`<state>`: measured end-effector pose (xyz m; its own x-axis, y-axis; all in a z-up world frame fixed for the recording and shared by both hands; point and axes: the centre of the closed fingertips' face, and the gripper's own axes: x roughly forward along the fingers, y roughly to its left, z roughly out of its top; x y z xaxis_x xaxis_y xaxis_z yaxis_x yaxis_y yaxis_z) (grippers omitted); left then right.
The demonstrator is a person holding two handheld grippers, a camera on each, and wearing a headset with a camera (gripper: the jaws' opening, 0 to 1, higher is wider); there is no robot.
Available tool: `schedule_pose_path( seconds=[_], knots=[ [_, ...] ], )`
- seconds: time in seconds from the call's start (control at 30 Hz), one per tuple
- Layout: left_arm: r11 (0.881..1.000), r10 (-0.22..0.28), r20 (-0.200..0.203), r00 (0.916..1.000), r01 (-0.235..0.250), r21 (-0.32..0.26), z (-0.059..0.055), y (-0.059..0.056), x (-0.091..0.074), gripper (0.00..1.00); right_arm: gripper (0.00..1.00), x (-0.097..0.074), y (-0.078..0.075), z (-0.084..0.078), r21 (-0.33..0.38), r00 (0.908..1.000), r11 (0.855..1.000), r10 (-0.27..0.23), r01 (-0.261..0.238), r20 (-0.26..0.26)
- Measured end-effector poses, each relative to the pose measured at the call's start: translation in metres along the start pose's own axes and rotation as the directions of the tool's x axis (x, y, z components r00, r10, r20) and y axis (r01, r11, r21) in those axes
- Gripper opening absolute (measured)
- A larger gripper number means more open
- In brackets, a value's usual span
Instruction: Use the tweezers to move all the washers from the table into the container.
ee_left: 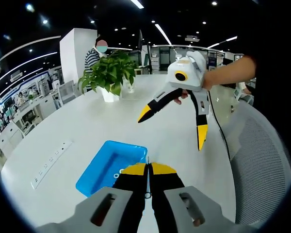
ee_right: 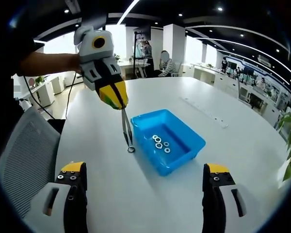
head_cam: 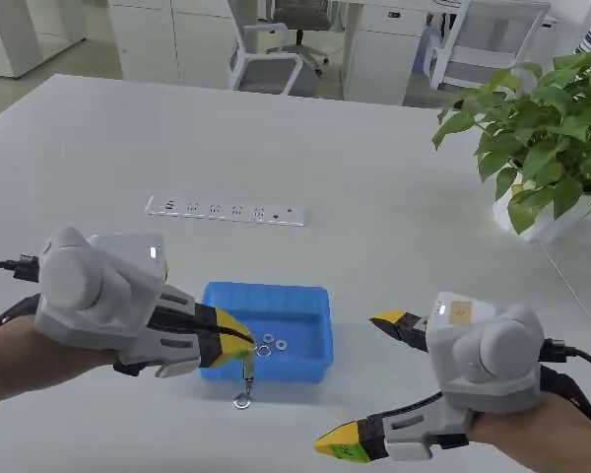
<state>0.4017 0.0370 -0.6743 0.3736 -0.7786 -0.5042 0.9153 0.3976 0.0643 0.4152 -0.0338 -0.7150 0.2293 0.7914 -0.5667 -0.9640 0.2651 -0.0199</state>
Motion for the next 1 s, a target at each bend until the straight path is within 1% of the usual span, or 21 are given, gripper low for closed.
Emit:
schedule_pose_path(
  seconds=[0.1,0.2,0.3,0.57,0.6,0.77,0.9,1.0],
  knots=[
    [1.0,0.0,-0.002,1.0,0.0,-0.001,-0.002,-0.001,0.002,0.04,1.0,0.0,0.001,-0.001,0.006,1.0,1.0,0.001,-0.001,0.004],
    [1.0,-0.001,-0.006,1.0,0.001,-0.003,-0.004,-0.001,0.004,0.04,1.0,0.0,0.002,-0.005,0.009,1.0,1.0,0.002,-0.002,-0.006],
    [1.0,-0.007,-0.021,0.9997,0.007,-0.001,-0.009,-0.003,0.007,0.04,1.0,-0.001,0.002,-0.007,0.018,1.0,1.0,0.001,-0.001,-0.006],
    [1.0,-0.005,-0.037,0.9993,0.005,-0.007,-0.016,-0.003,0.01,0.04,1.0,-0.001,0.003,-0.012,0.039,1.0,0.999,-0.001,0.001,-0.009],
    [1.0,-0.003,-0.026,0.9997,0.003,-0.017,-0.014,-0.002,0.011,0.04,1.0,-0.001,0.003,-0.013,0.041,0.9999,0.999,-0.001,0.001,-0.011],
    [1.0,0.0,-0.027,0.9996,-0.001,-0.024,-0.014,-0.001,0.01,0.04,1.0,0.0,0.004,-0.016,0.043,0.9999,0.999,0.002,-0.001,-0.017],
    [1.0,0.001,-0.018,0.9998,-0.002,-0.027,-0.012,-0.002,0.008,0.04,1.0,0.0,0.004,-0.016,0.043,0.9998,0.999,0.002,-0.001,-0.02],
    [1.0,0.001,-0.022,0.9998,-0.002,-0.026,-0.012,-0.002,0.007,0.04,1.0,0.001,0.004,-0.016,0.041,0.9998,0.999,0.003,-0.002,-0.022]
  ],
)
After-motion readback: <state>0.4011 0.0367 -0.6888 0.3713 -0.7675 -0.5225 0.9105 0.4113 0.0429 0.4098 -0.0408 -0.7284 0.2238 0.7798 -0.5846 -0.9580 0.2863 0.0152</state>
